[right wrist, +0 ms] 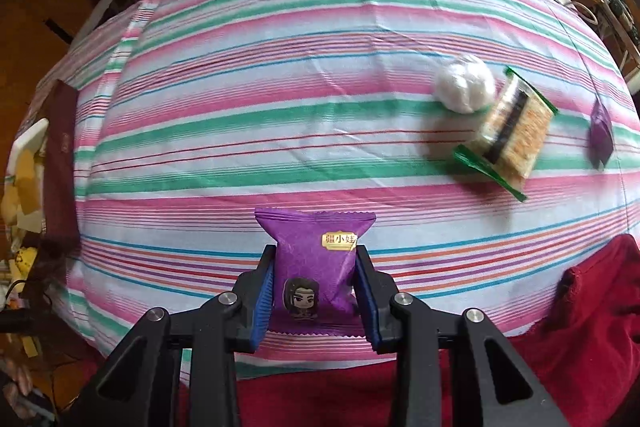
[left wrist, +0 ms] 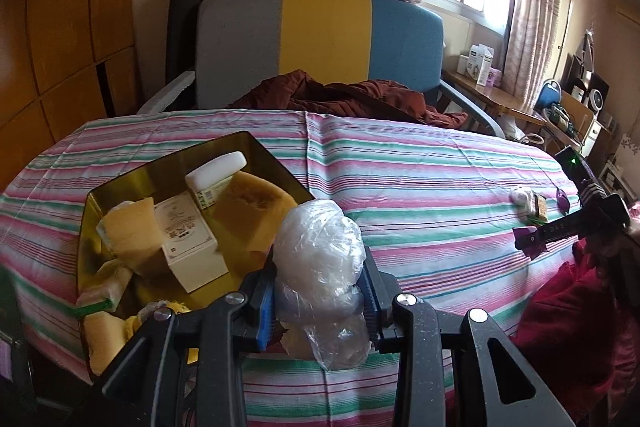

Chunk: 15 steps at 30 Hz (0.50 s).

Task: Organize objects
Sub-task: 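Carry the cotton ball and purple packet to the gold tray and release both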

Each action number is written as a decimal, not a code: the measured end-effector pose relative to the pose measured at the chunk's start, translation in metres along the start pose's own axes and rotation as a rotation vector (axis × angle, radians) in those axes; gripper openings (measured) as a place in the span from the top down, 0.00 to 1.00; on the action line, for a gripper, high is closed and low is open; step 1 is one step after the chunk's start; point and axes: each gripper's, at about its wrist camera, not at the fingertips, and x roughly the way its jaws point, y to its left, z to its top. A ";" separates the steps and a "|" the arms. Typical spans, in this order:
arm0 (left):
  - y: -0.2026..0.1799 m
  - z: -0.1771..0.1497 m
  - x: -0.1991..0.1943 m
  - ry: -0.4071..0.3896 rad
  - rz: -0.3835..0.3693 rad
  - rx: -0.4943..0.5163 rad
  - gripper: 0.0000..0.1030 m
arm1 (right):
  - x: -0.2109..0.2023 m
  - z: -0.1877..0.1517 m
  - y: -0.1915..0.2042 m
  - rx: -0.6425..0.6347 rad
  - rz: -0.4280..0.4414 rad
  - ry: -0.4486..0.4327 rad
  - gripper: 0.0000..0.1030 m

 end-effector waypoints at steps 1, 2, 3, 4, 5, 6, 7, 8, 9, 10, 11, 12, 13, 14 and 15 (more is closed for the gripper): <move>0.002 0.000 -0.001 -0.001 0.001 -0.005 0.65 | -0.006 0.007 0.015 -0.014 0.010 -0.009 0.65; 0.006 -0.001 -0.002 -0.002 0.000 -0.011 0.65 | -0.015 0.015 0.035 -0.032 0.026 -0.022 0.65; 0.010 -0.001 -0.003 -0.003 0.001 -0.020 0.65 | -0.021 0.012 0.072 -0.047 0.042 -0.035 0.65; 0.016 -0.001 -0.005 -0.004 0.005 -0.032 0.65 | -0.025 0.012 0.081 -0.062 0.060 -0.048 0.65; 0.021 -0.001 -0.006 -0.006 0.013 -0.043 0.65 | -0.031 0.007 0.075 -0.077 0.079 -0.060 0.65; 0.028 -0.001 -0.009 -0.010 0.024 -0.058 0.65 | -0.022 0.012 0.098 -0.098 0.105 -0.075 0.65; 0.035 -0.001 -0.011 -0.012 0.034 -0.073 0.65 | -0.019 0.015 0.117 -0.112 0.124 -0.084 0.65; 0.043 -0.001 -0.013 -0.014 0.044 -0.089 0.65 | -0.017 0.024 0.139 -0.128 0.146 -0.091 0.65; 0.053 -0.002 -0.017 -0.018 0.056 -0.113 0.65 | 0.001 0.025 0.167 -0.151 0.172 -0.100 0.65; 0.061 -0.002 -0.019 -0.023 0.065 -0.133 0.65 | 0.005 0.025 0.183 -0.168 0.190 -0.107 0.65; 0.070 -0.002 -0.023 -0.028 0.076 -0.153 0.65 | 0.005 0.025 0.194 -0.186 0.212 -0.113 0.65; 0.081 -0.004 -0.028 -0.036 0.093 -0.176 0.65 | 0.003 0.025 0.211 -0.208 0.247 -0.118 0.65; 0.090 -0.005 -0.031 -0.040 0.104 -0.193 0.65 | 0.001 0.025 0.223 -0.226 0.275 -0.123 0.65; 0.099 -0.006 -0.034 -0.043 0.114 -0.215 0.65 | -0.006 0.021 0.231 -0.241 0.292 -0.130 0.65; 0.108 -0.008 -0.036 -0.044 0.123 -0.235 0.65 | -0.005 0.023 0.249 -0.266 0.321 -0.141 0.65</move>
